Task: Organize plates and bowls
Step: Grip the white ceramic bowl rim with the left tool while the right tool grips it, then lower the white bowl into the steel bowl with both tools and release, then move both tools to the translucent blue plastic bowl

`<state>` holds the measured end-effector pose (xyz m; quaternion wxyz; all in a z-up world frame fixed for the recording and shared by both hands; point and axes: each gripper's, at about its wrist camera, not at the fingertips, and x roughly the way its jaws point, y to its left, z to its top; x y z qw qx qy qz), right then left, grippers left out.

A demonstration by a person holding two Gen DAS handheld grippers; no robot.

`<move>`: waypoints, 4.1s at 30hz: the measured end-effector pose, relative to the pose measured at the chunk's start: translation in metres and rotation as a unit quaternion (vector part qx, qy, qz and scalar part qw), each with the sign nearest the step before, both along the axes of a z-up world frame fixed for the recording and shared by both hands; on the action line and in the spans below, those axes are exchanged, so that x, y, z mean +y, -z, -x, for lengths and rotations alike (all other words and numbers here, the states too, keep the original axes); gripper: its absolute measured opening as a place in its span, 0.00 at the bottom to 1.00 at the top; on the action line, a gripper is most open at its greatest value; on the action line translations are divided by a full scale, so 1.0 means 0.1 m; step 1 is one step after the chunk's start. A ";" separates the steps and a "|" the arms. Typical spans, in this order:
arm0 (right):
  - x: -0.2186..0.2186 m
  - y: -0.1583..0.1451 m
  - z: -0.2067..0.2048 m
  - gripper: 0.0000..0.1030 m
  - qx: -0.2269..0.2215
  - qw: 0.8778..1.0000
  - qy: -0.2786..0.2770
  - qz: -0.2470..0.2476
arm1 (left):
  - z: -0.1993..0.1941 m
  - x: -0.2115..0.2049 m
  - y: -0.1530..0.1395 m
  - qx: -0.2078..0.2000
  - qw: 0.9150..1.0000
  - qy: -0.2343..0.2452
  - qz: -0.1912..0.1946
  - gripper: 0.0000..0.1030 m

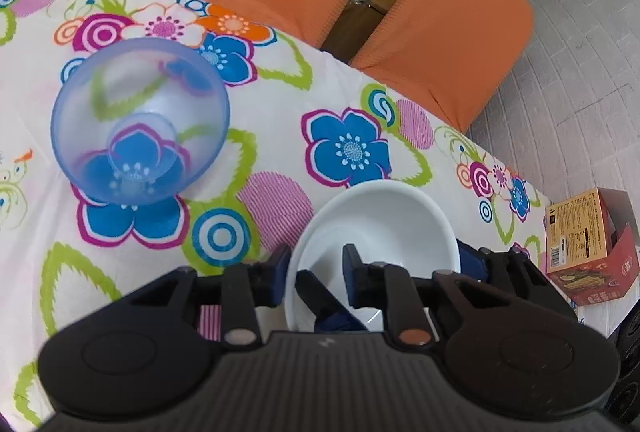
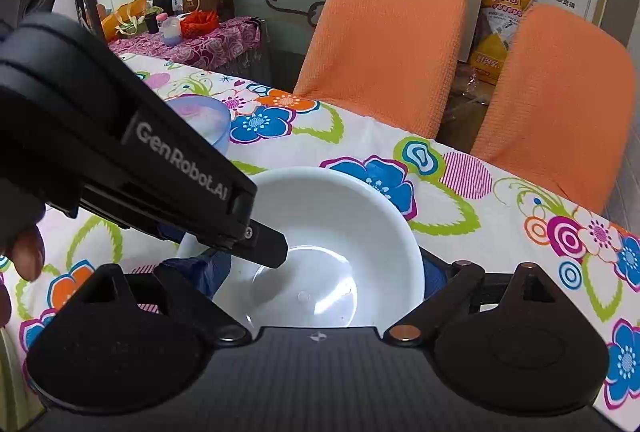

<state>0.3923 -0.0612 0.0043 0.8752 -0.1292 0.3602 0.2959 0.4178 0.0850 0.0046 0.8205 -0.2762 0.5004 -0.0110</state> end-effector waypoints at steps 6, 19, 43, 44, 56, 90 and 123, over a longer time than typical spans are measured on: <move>-0.08 -0.04 0.10 0.78 0.034 0.999 0.020 -0.010 | 0.15 -0.08 -0.01 0.012 1.000 0.009 0.004 0.18; -0.40 0.14 0.30 0.77 0.017 0.998 0.060 -0.007 | 0.18 -0.14 0.13 0.017 0.999 0.033 0.025 0.18; -0.52 -0.46 1.25 0.70 0.029 0.998 0.060 -0.011 | 1.17 -0.50 -0.51 -0.011 0.997 0.076 0.010 0.02; -0.54 -0.46 1.35 0.70 0.030 0.998 0.063 -0.010 | 1.27 -0.54 -0.51 -0.009 0.997 0.078 0.011 0.03; -0.77 -0.18 2.30 0.70 0.054 0.994 0.092 -0.023 | 2.22 -0.82 -0.24 0.006 0.993 0.120 -0.008 0.03; -0.83 -0.37 1.88 0.72 0.035 0.995 0.088 -0.041 | 2.18 -0.08 -0.57 -0.071 0.991 0.052 -0.097 0.53; 0.98 -0.05 -0.38 0.73 0.064 0.998 0.016 -0.010 | -0.01 1.37 -0.10 -0.026 0.993 -0.066 -0.089 0.57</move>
